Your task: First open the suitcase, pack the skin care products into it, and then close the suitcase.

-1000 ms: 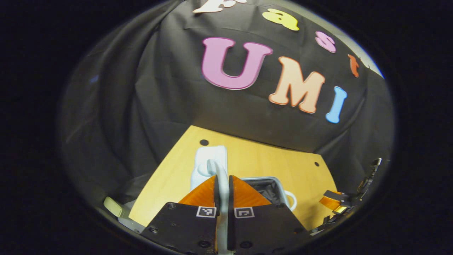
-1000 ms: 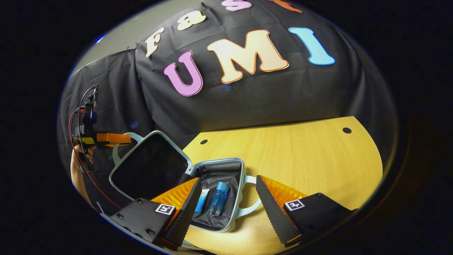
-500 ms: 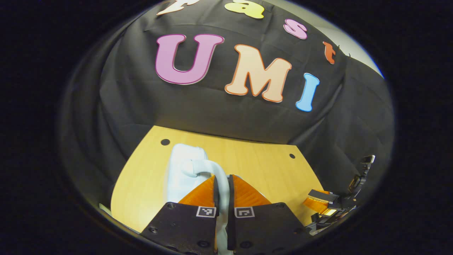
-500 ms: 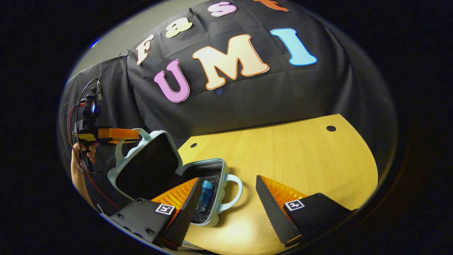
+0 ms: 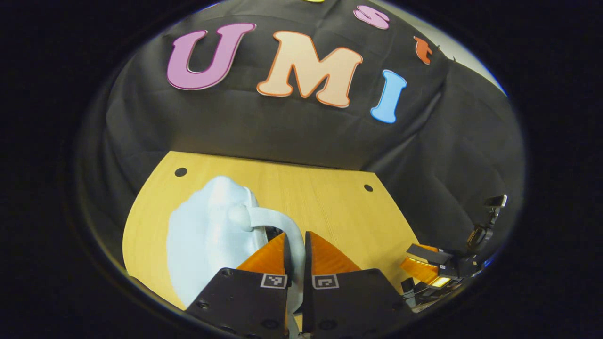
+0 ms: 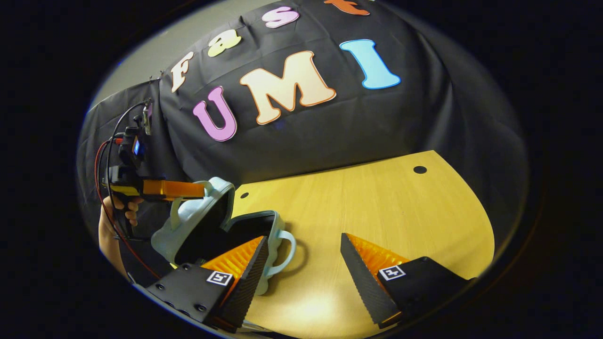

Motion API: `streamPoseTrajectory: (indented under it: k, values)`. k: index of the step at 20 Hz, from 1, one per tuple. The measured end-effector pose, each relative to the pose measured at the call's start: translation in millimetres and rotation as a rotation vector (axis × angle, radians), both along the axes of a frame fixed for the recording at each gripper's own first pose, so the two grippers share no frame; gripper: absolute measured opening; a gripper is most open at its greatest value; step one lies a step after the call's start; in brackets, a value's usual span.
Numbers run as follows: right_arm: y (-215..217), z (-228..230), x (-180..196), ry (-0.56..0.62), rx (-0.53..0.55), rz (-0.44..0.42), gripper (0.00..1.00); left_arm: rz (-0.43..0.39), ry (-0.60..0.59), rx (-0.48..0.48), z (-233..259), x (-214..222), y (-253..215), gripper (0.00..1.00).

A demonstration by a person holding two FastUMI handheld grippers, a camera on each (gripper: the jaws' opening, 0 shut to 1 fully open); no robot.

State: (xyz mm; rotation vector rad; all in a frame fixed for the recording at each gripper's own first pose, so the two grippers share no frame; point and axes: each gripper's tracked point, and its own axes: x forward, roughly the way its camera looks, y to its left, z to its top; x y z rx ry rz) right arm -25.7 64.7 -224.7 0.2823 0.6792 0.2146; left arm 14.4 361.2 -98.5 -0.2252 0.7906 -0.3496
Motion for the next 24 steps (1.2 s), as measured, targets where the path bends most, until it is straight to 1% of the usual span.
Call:
streamPoseTrajectory:
  k: [2, 4, 5, 6, 9, 10, 11, 14, 15, 16, 17, 18, 19, 20, 22, 23, 24]
  values:
    - [-8.8, -4.2, -1.7, 0.007, -0.006, -0.011, 0.97, -0.015, 0.033, 0.008, -16.5, -1.5, -17.8, 0.05]
    - [-26.2, -4.9, -5.6, 0.009, -0.018, -0.018, 0.96, -0.033, 0.066, 0.014, -30.5, -6.8, -37.5, 0.05]
    - [-33.7, -4.1, -7.2, 0.010, -0.021, -0.018, 0.97, -0.036, 0.065, 0.010, -32.6, -8.4, -47.7, 0.11]
    - [-39.4, -3.1, -8.6, 0.009, -0.024, -0.014, 0.97, -0.040, 0.061, 0.018, -38.8, -12.5, -59.0, 0.14]
    - [-54.7, 5.9, -6.3, -0.018, -0.031, 0.009, 0.97, -0.025, -0.044, 0.053, -16.3, -7.8, -77.8, 0.81]
    - [-58.2, 10.5, -3.9, -0.033, -0.031, 0.022, 0.97, -0.006, -0.085, 0.067, -6.5, -6.7, -83.1, 0.81]
    - [-59.8, 18.4, 0.3, -0.059, -0.034, 0.034, 0.97, 0.017, -0.135, 0.078, 2.0, -5.3, -87.7, 0.87]
    - [-65.7, 53.0, 18.5, -0.197, -0.092, 0.061, 0.98, 0.118, -0.325, 0.109, 44.4, -5.2, -92.0, 0.90]
    - [-63.9, 69.5, 27.4, -0.254, -0.109, 0.061, 0.98, 0.150, -0.394, 0.128, 59.7, -5.5, -88.2, 0.93]
    - [-59.9, 86.2, 35.3, -0.307, -0.117, 0.058, 0.98, 0.181, -0.438, 0.158, 70.2, -8.6, -81.8, 0.95]
    - [-54.9, 102.5, 42.6, -0.354, -0.119, 0.048, 0.98, 0.210, -0.489, 0.180, 81.3, -12.6, -76.4, 0.95]
    - [-50.6, 117.9, 47.3, -0.394, -0.116, 0.031, 0.98, 0.228, -0.512, 0.202, 87.4, -21.2, -74.2, 0.95]
    - [-45.9, 133.8, 52.5, -0.433, -0.109, 0.012, 0.98, 0.247, -0.582, 0.198, 101.3, -23.3, -72.5, 0.95]
    - [-40.2, 146.6, 56.2, -0.469, -0.104, -0.001, 0.98, 0.228, -0.597, 0.209, 105.3, -25.7, -75.0, 0.95]
    - [-37.7, 169.3, 62.0, -0.519, -0.116, -0.054, 0.98, 0.205, -0.613, 0.285, 115.5, -33.4, -67.5, 0.95]
    - [-34.5, 180.4, 63.2, -0.549, -0.117, -0.067, 0.98, 0.201, -0.638, 0.303, 123.1, -35.6, -64.8, 0.97]
    - [-29.9, 190.6, 65.5, -0.585, -0.119, -0.078, 0.98, 0.197, -0.653, 0.303, 129.1, -38.4, -66.3, 0.97]
